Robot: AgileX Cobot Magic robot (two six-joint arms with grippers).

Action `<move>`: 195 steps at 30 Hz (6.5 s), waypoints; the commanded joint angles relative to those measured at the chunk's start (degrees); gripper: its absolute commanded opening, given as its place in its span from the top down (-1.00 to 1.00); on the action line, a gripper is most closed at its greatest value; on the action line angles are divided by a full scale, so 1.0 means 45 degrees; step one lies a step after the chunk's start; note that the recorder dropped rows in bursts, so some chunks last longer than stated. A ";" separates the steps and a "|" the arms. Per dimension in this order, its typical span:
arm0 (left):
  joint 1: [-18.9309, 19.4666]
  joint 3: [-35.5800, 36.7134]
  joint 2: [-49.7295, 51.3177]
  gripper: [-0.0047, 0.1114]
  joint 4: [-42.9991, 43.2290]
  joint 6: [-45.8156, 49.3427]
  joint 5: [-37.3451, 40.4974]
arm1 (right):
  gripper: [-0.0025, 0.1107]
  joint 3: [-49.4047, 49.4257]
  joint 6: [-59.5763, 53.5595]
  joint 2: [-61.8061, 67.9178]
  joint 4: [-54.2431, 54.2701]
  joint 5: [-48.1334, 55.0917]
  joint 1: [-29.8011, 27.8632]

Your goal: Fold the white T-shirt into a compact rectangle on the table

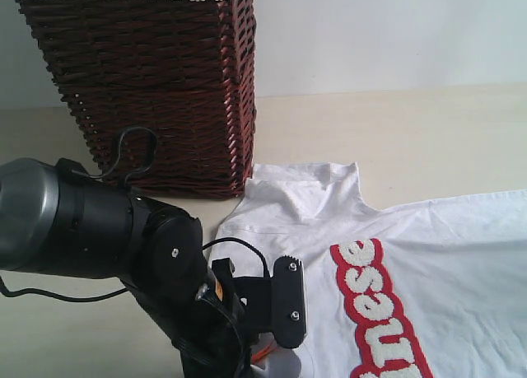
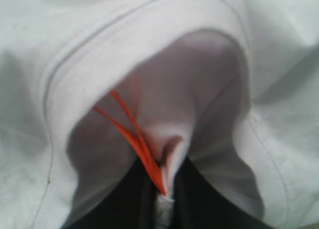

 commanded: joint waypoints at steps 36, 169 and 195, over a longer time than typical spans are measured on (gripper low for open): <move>0.0017 -0.2675 -0.6236 0.92 1.6821 -0.9150 0.5714 | 0.96 0.0041 0.1999 -0.7791 0.1089 0.1977 -0.0033; 0.6837 0.2283 -0.8621 0.92 0.4425 -0.8846 -0.3009 | 0.54 0.6128 0.3512 -0.7318 0.4271 0.2966 0.0038; 0.9576 0.7601 -2.0017 0.92 0.3867 -1.0934 -0.3734 | 0.83 0.6128 0.9944 -1.7685 1.2856 -0.3386 0.0038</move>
